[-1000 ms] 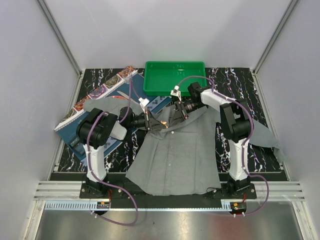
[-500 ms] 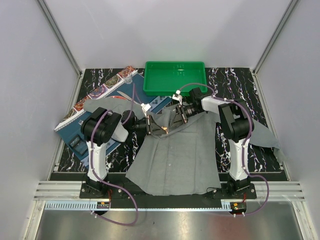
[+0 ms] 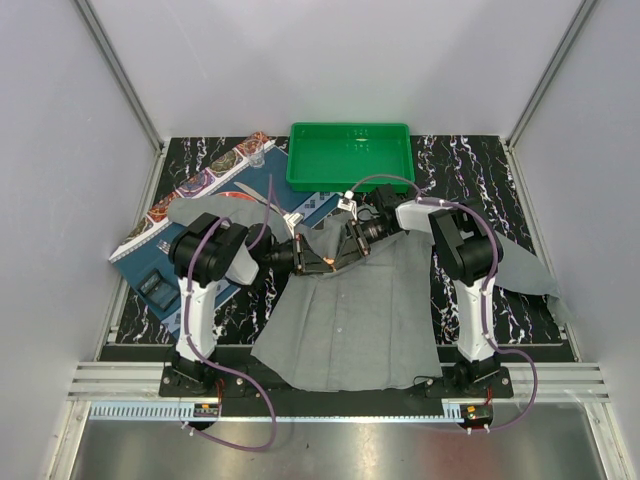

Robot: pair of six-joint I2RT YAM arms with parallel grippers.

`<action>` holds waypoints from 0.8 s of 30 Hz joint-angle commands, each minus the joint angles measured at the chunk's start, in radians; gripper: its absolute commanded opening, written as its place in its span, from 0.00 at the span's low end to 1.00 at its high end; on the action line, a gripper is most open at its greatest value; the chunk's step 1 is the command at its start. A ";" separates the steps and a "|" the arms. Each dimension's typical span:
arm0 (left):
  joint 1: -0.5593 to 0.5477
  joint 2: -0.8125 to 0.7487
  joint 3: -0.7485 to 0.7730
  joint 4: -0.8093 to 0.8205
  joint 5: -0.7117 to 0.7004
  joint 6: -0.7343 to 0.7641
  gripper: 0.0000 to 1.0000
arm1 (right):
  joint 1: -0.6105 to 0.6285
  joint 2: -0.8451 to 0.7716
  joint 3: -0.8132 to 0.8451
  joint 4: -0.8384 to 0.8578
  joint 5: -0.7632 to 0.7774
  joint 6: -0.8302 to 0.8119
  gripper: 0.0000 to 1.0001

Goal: Pin the brooch onto the clothing
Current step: Pin the brooch onto the flattened clothing.

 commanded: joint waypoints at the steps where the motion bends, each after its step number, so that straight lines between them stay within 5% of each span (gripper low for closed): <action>1: -0.004 0.026 0.028 0.392 0.029 -0.058 0.08 | 0.013 0.012 -0.008 0.025 0.004 -0.042 0.37; 10: -0.003 0.025 0.028 0.443 0.030 -0.090 0.02 | 0.013 0.035 0.007 0.033 0.018 -0.029 0.33; 14: 0.002 0.005 0.023 0.443 0.022 -0.084 0.00 | 0.013 0.034 0.003 0.031 -0.038 -0.038 0.22; 17: 0.003 0.002 0.028 0.443 0.029 -0.086 0.00 | 0.013 0.040 0.015 0.035 -0.063 -0.035 0.03; 24: 0.007 -0.007 0.023 0.443 0.019 -0.070 0.31 | 0.012 0.043 0.032 0.012 -0.121 -0.045 0.00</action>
